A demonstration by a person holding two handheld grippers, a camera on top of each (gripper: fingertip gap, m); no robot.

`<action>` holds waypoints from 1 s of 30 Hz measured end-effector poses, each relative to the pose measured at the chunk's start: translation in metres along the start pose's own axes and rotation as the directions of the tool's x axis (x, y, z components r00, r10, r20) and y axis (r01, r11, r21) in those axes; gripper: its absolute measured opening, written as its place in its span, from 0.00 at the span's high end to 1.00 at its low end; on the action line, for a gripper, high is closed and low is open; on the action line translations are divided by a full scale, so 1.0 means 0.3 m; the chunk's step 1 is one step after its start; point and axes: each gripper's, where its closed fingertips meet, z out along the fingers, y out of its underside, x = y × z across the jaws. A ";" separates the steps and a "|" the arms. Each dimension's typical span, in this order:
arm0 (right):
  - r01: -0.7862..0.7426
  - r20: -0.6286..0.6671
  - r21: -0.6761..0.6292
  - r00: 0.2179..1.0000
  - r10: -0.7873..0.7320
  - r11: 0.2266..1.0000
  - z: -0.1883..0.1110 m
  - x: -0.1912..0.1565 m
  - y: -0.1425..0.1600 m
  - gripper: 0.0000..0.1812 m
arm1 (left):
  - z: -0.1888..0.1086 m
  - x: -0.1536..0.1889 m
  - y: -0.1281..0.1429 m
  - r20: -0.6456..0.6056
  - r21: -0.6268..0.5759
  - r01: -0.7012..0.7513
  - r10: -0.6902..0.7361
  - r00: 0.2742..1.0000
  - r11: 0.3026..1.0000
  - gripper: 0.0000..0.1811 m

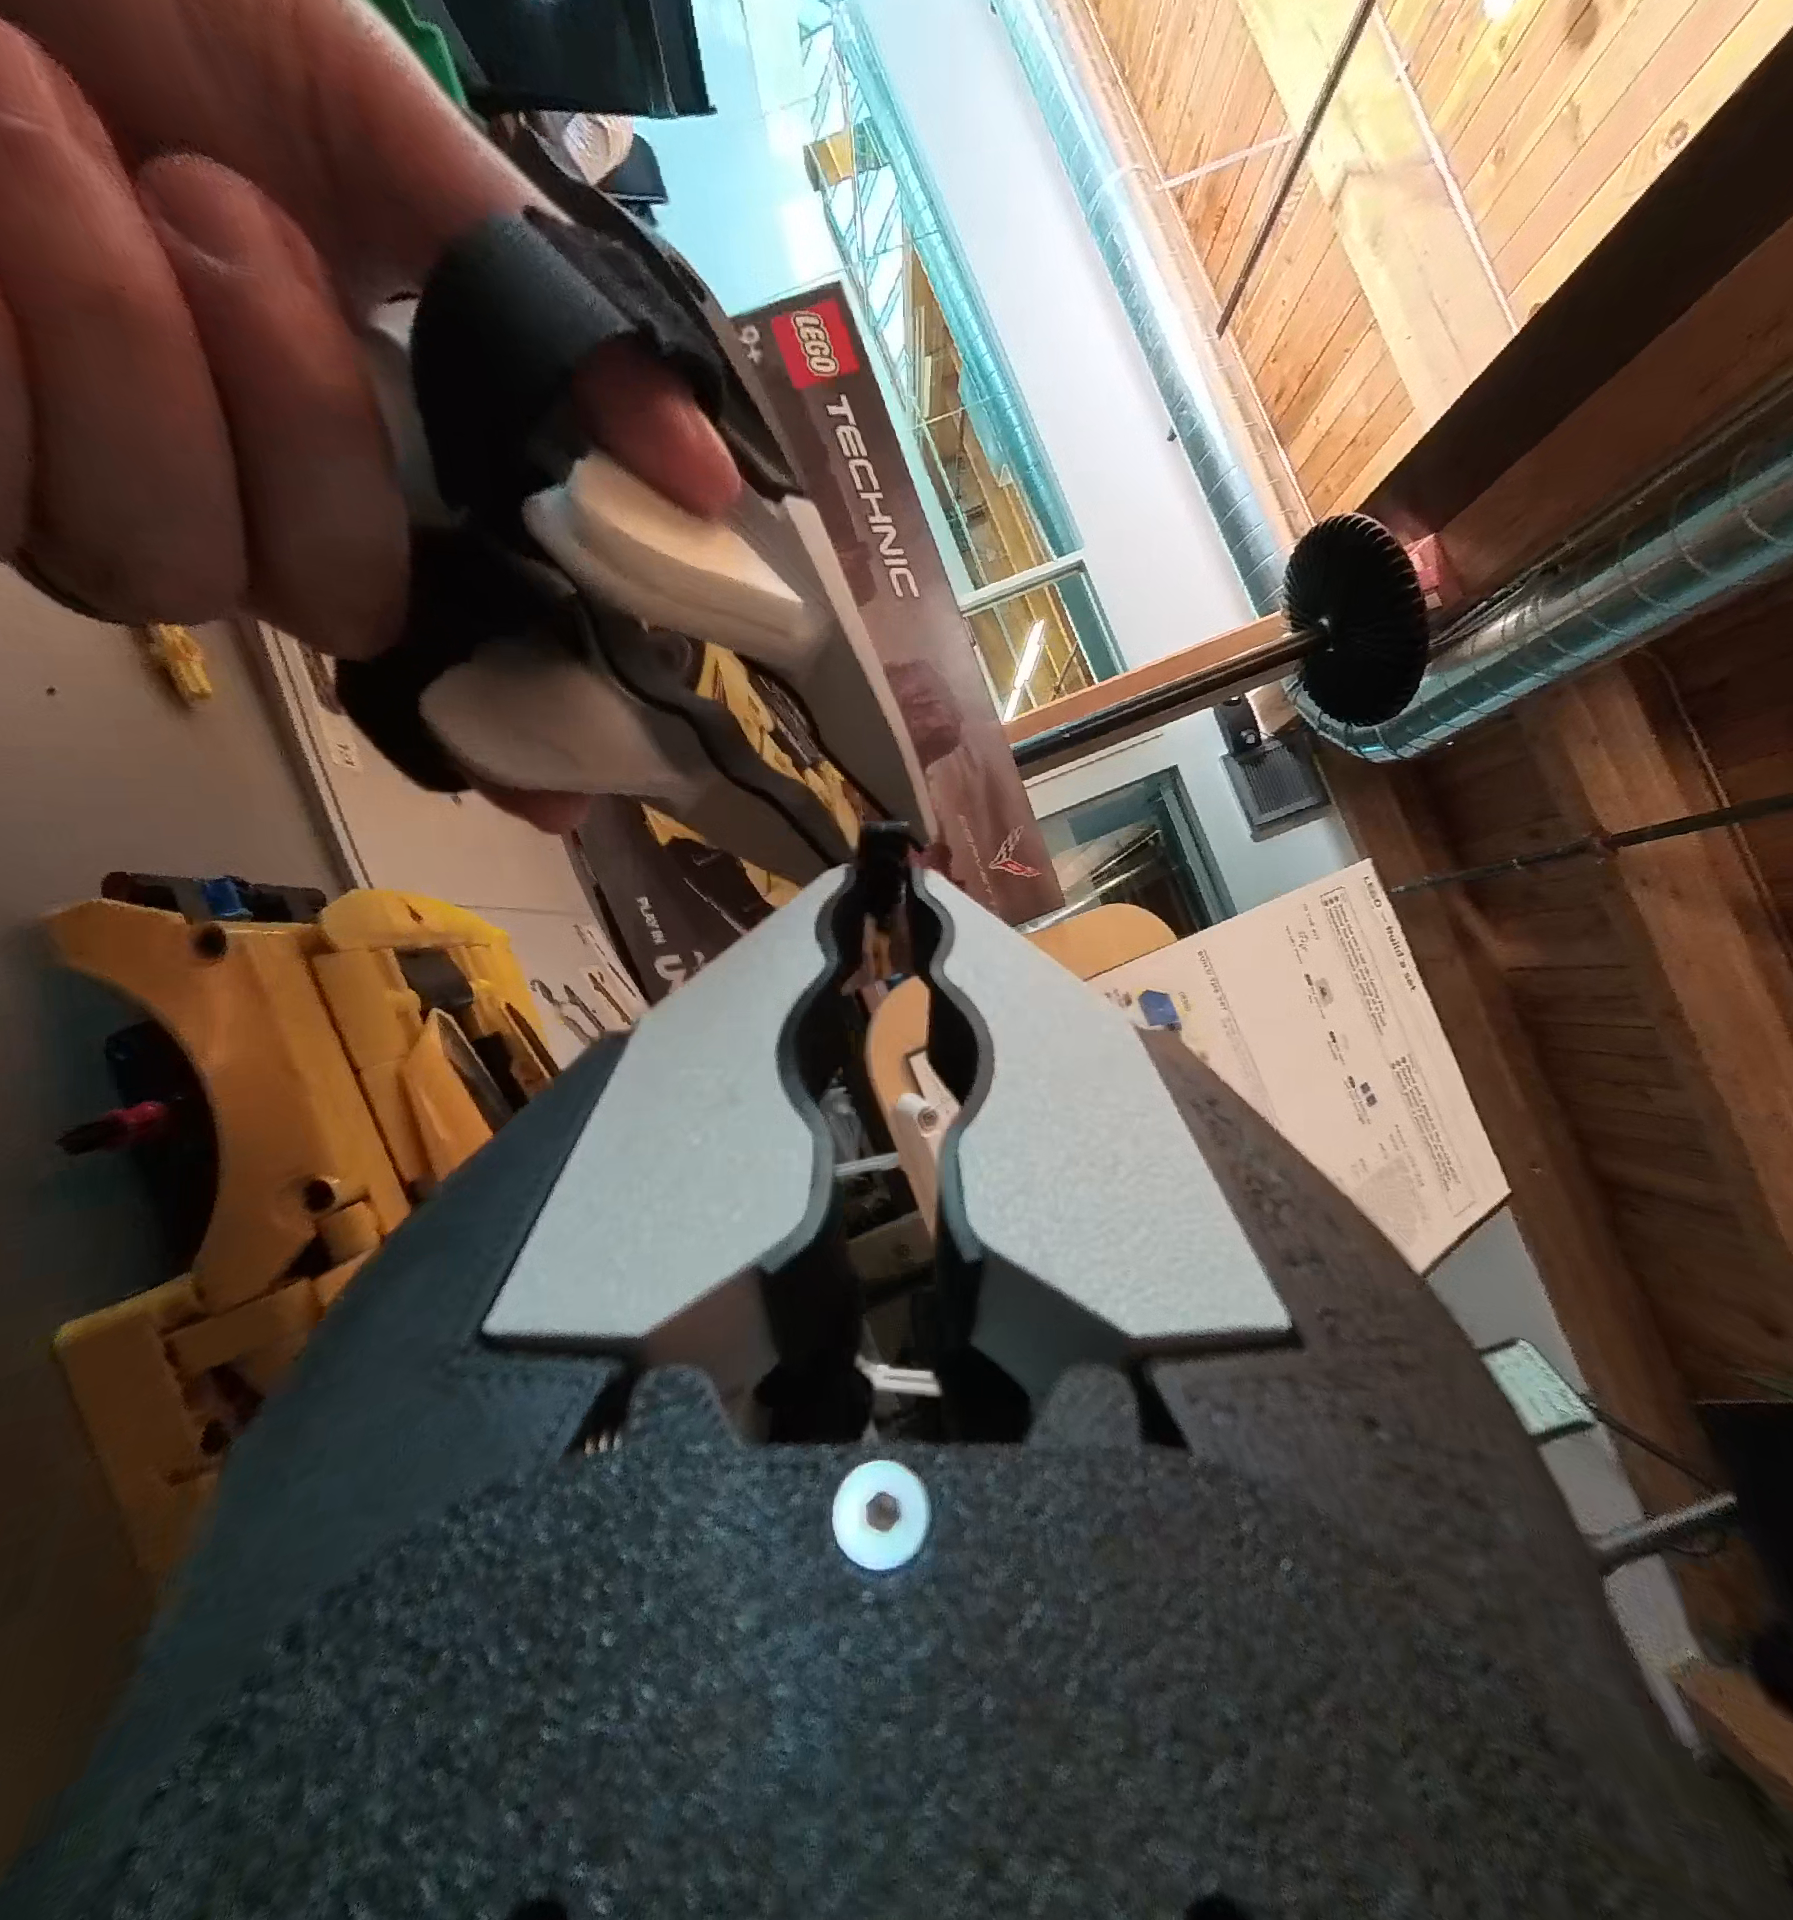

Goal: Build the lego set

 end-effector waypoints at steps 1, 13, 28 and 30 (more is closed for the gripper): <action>-0.025 0.010 0.005 1.000 0.025 1.000 0.000 -0.001 -0.003 0.96 | -0.002 0.001 -0.001 0.005 -0.002 -0.016 0.016 1.000 1.000 0.94; -0.919 0.605 -0.243 0.107 0.789 0.311 -0.055 0.042 0.037 0.60 | -0.032 -0.004 0.024 0.025 -0.106 -0.042 0.045 0.999 0.993 0.94; -0.757 0.610 -0.196 0.404 0.682 0.624 -0.067 -0.103 0.019 0.70 | 0.003 -0.040 0.117 0.076 -0.218 0.060 -0.044 0.996 0.974 0.95; -0.735 0.583 -0.208 0.436 0.685 0.645 -0.057 -0.109 0.039 0.70 | 0.004 -0.058 0.106 0.121 -0.204 0.016 0.009 0.993 0.979 0.94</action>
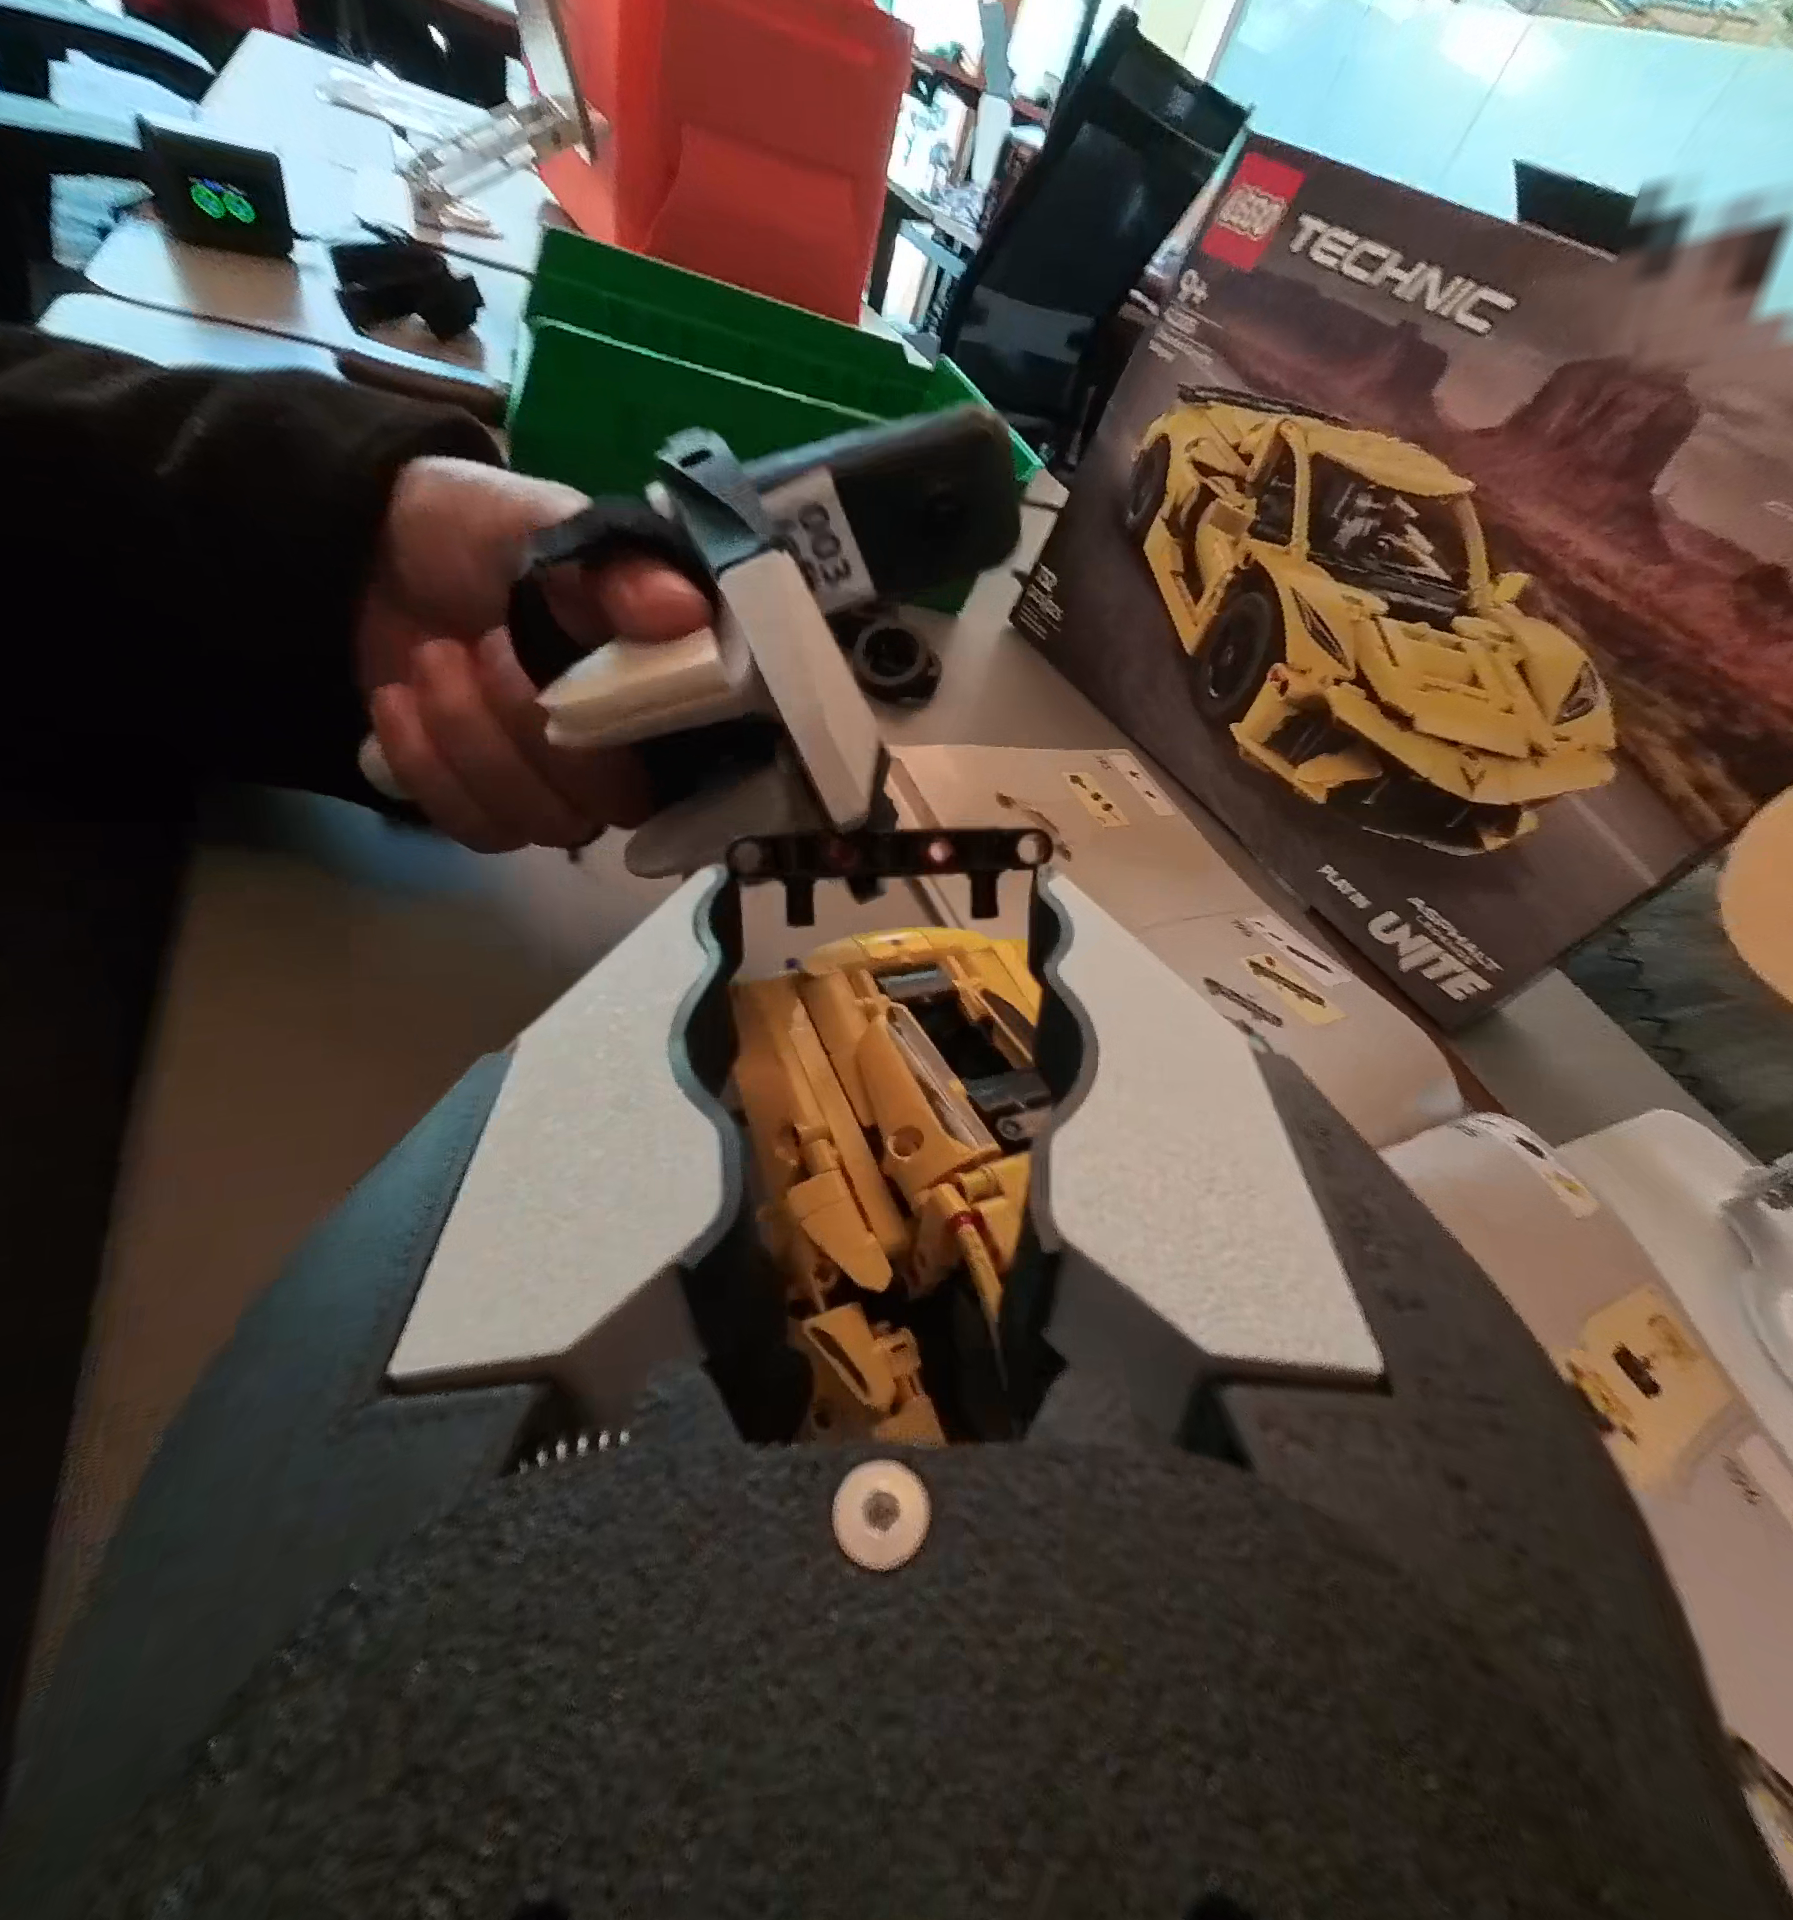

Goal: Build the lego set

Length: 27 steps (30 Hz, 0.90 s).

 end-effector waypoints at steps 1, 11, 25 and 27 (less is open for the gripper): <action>0.005 -0.024 -0.027 1.000 -0.006 1.000 0.003 0.012 0.013 0.74 | -0.001 -0.014 -0.006 0.042 0.009 -0.035 0.035 0.998 0.999 0.94; 0.112 -0.187 -0.170 0.972 -0.144 0.979 0.019 0.057 0.069 0.74 | 0.014 -0.088 0.011 0.267 -0.069 -0.218 0.229 0.936 0.974 0.94; -0.434 -0.180 0.030 0.884 0.432 0.900 -0.111 0.244 0.091 0.74 | -0.356 -0.154 -0.252 0.777 -0.095 -0.545 0.405 0.483 0.833 0.96; -0.511 -0.199 0.042 0.838 0.508 0.859 -0.123 0.282 0.124 0.77 | -0.384 -0.175 -0.253 0.802 -0.087 -0.517 0.368 0.470 0.852 0.96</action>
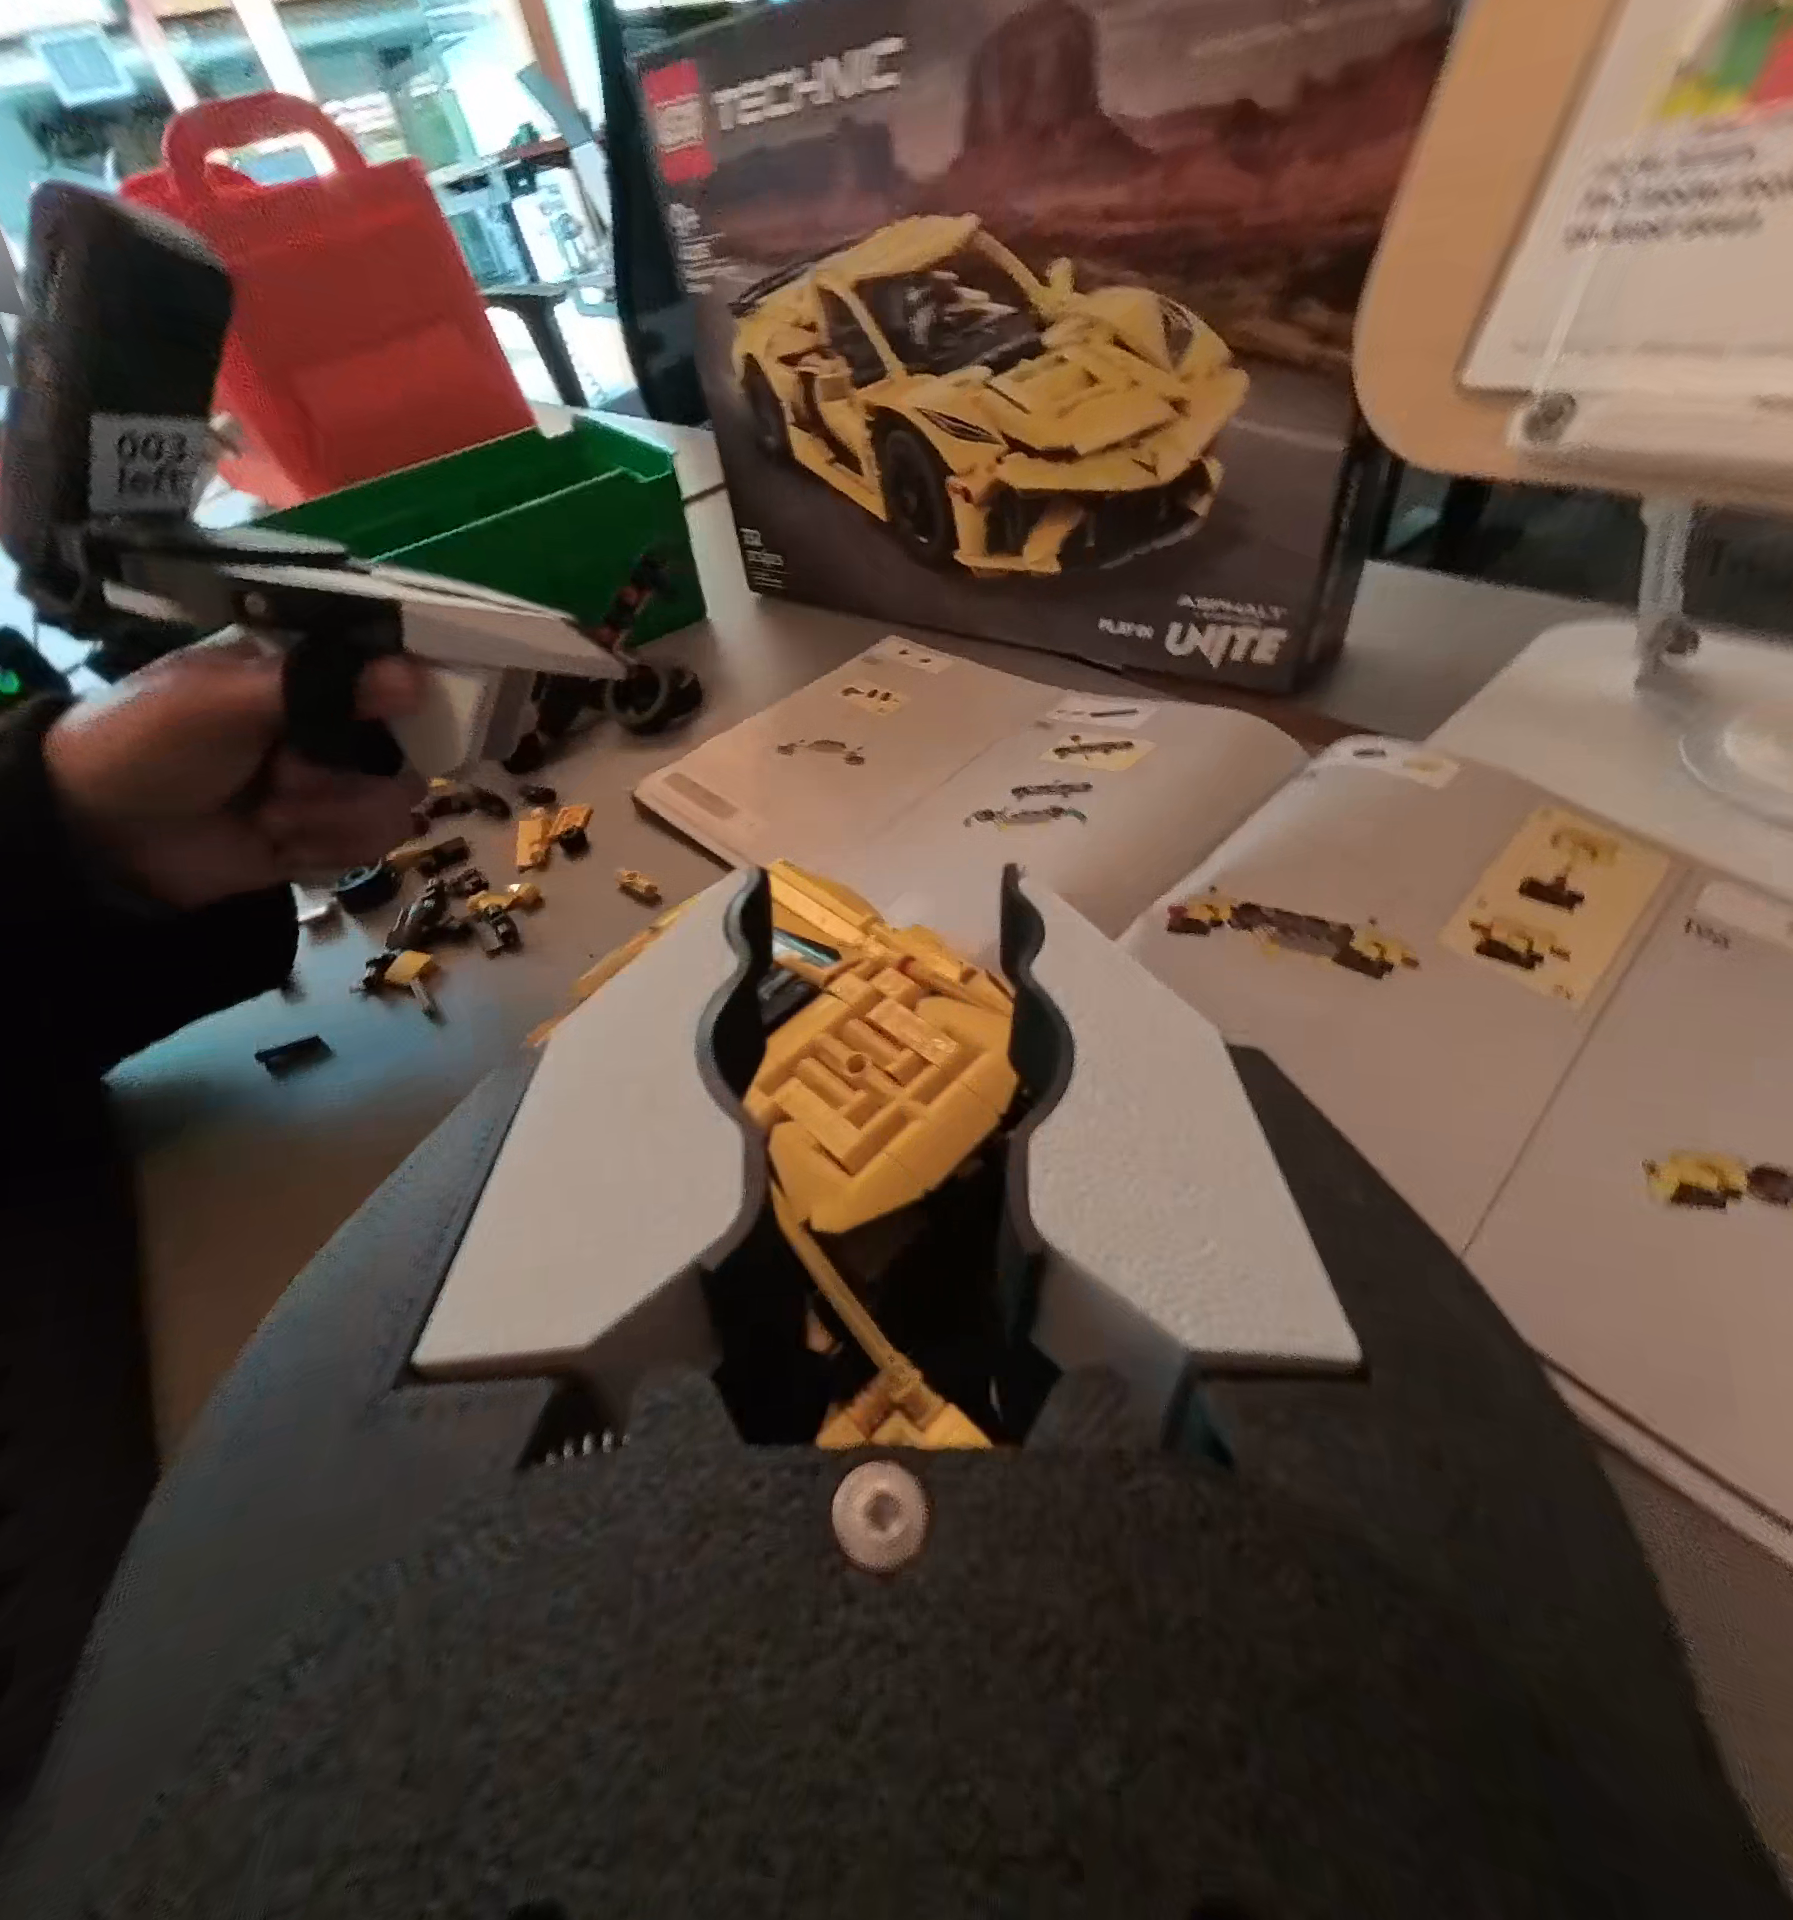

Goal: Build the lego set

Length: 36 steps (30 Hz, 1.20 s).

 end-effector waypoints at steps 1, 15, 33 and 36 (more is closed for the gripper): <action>-0.035 0.003 -0.004 0.999 0.035 0.999 0.001 0.013 0.006 0.77 | 0.002 -0.014 0.009 0.014 -0.010 0.022 -0.021 1.000 1.000 0.96; -0.024 -0.014 -0.043 1.000 0.023 0.999 0.003 0.048 0.035 0.81 | 0.026 -0.003 0.046 -0.028 -0.055 0.074 -0.076 0.997 0.996 0.96; -0.028 -0.051 0.003 0.998 0.028 1.000 -0.028 0.107 -0.006 0.84 | 0.028 0.153 0.055 -0.228 -0.087 -0.080 0.059 0.972 0.993 0.96; 0.046 -0.069 0.012 0.997 -0.045 0.999 -0.042 0.105 -0.033 0.84 | -0.013 0.322 0.120 -0.400 -0.113 -0.294 0.227 0.888 0.949 0.96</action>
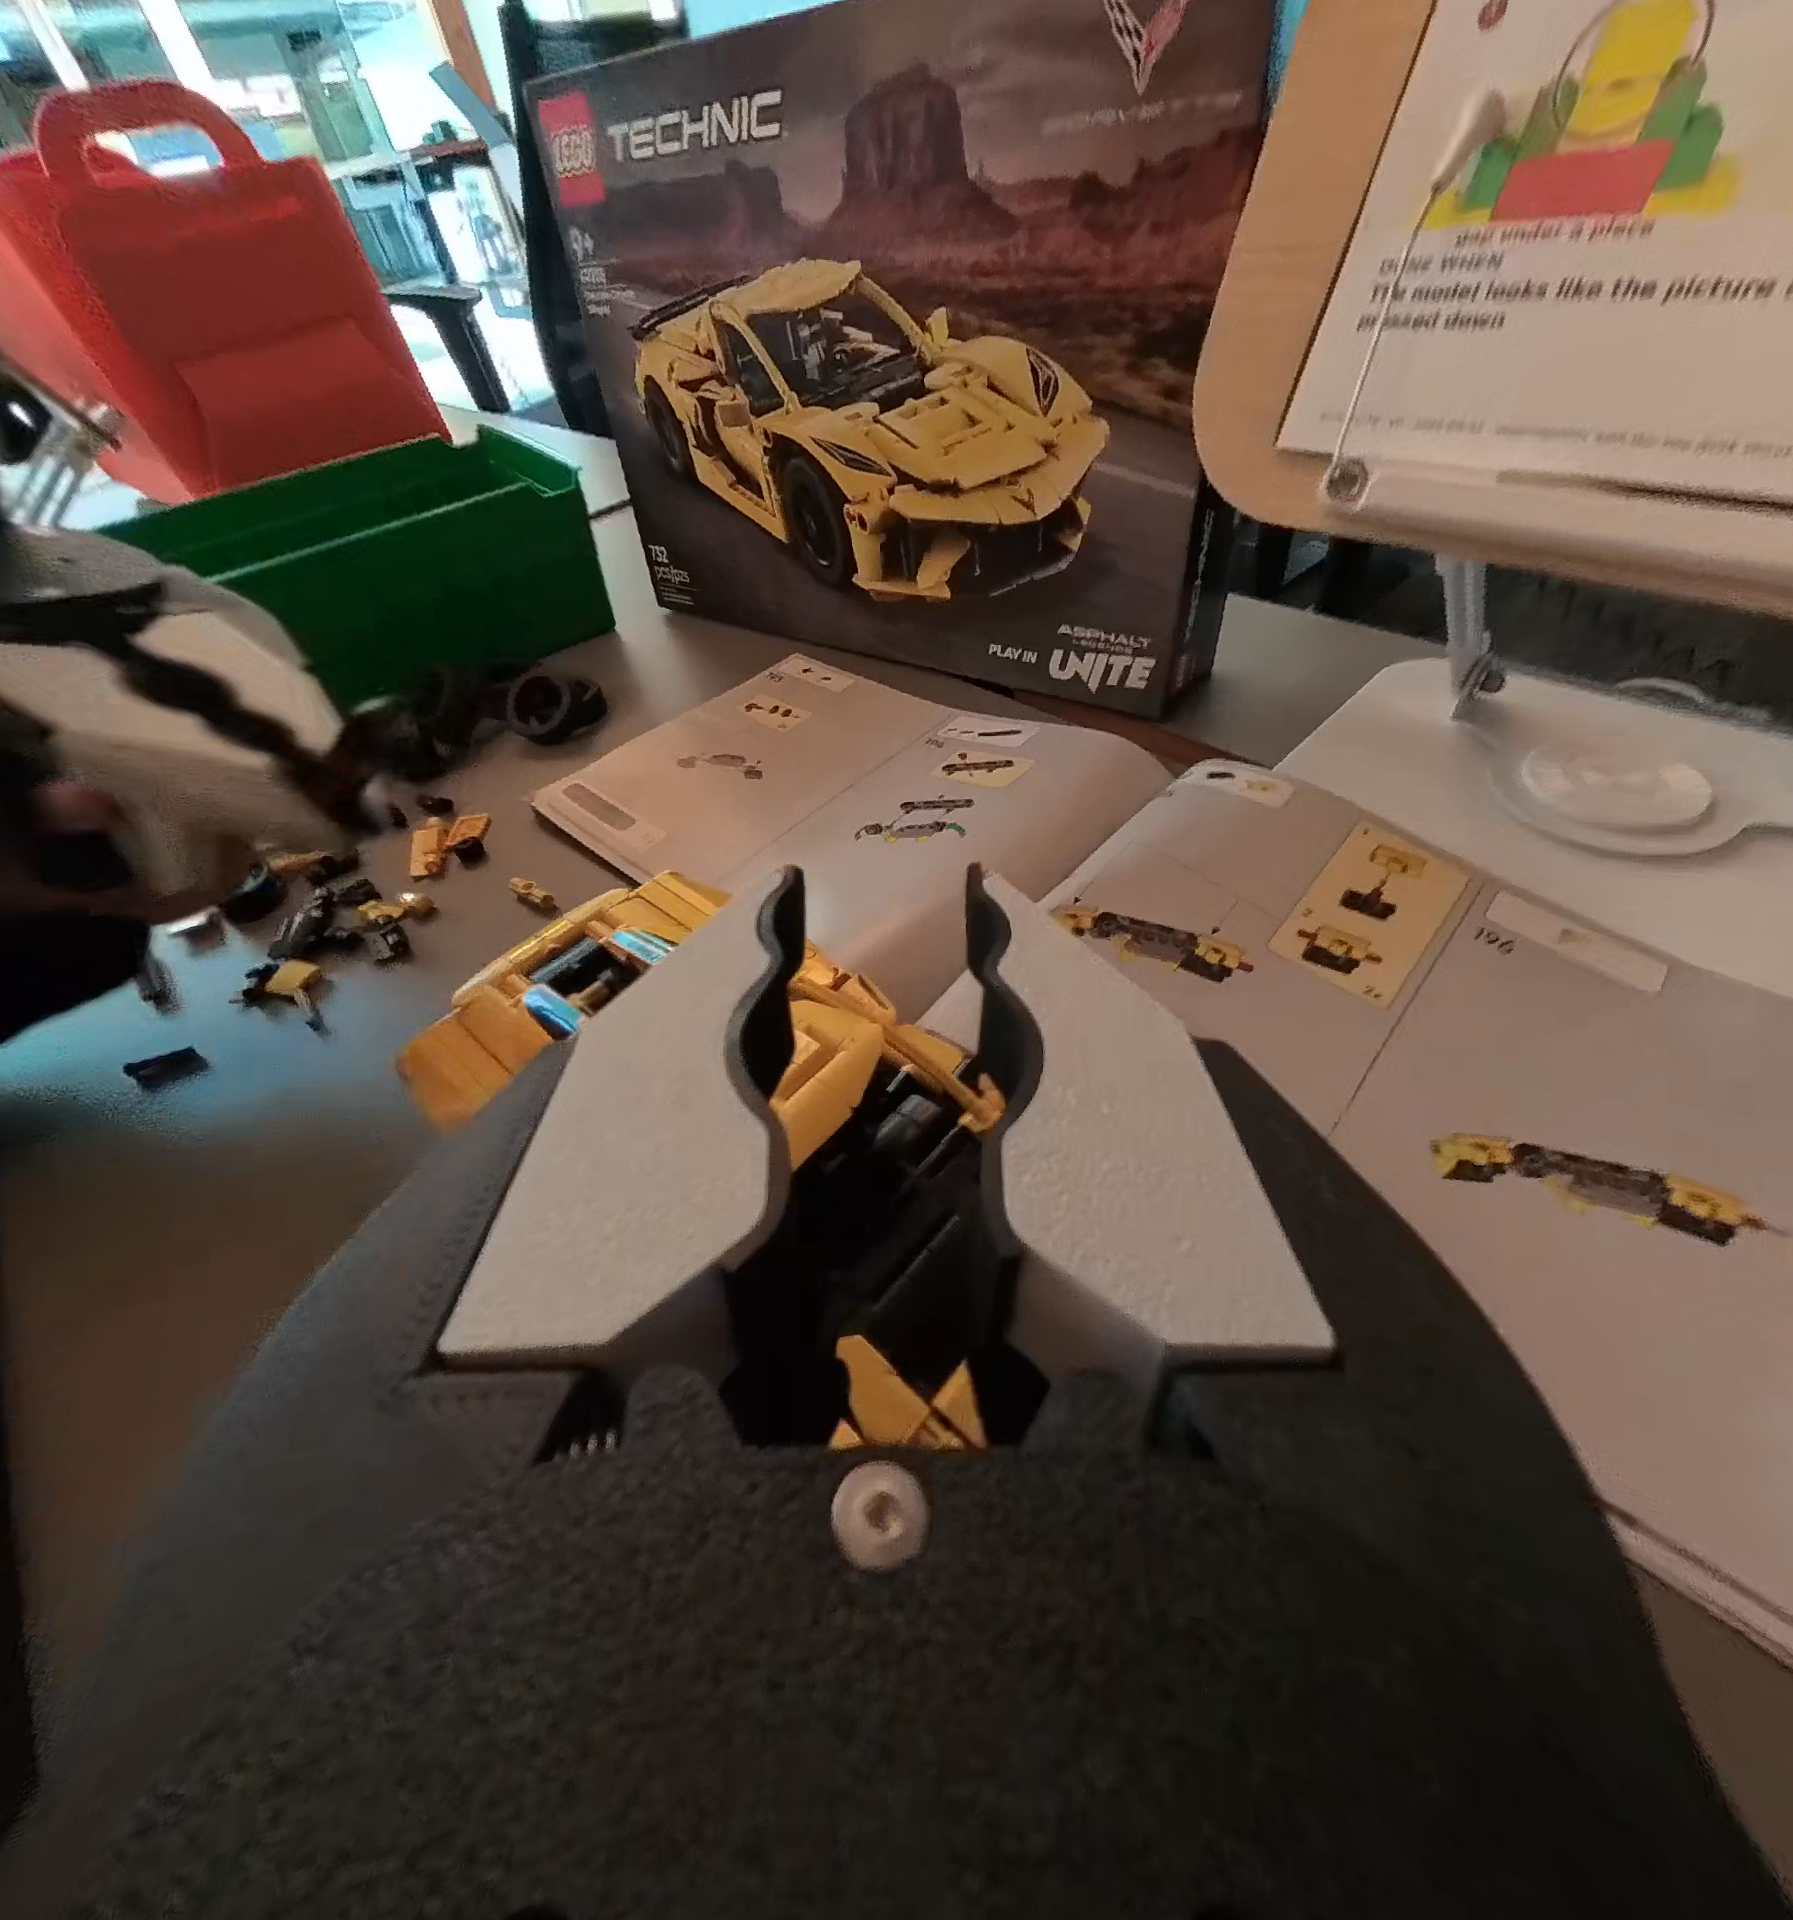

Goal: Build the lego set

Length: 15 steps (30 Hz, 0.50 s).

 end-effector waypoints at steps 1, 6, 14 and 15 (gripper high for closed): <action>0.029 0.007 -0.008 1.000 -0.028 1.000 -0.011 -0.008 -0.007 0.84 | 0.016 0.058 0.048 -0.024 -0.095 -0.036 0.034 0.999 0.995 0.96; 0.097 0.199 -0.125 0.977 -0.071 0.987 -0.131 -0.169 0.064 0.86 | 0.061 0.305 0.334 -0.151 -0.468 -0.115 0.049 0.987 0.876 0.96; 0.379 0.415 -0.408 0.887 -0.201 0.831 -0.259 -0.336 0.446 0.82 | 0.094 0.383 0.456 -0.169 -0.565 -0.149 0.063 0.984 0.812 0.96; 0.388 0.410 -0.417 0.888 -0.211 0.822 -0.256 -0.334 0.461 0.82 | 0.104 0.387 0.460 -0.170 -0.569 -0.157 0.071 0.983 0.807 0.96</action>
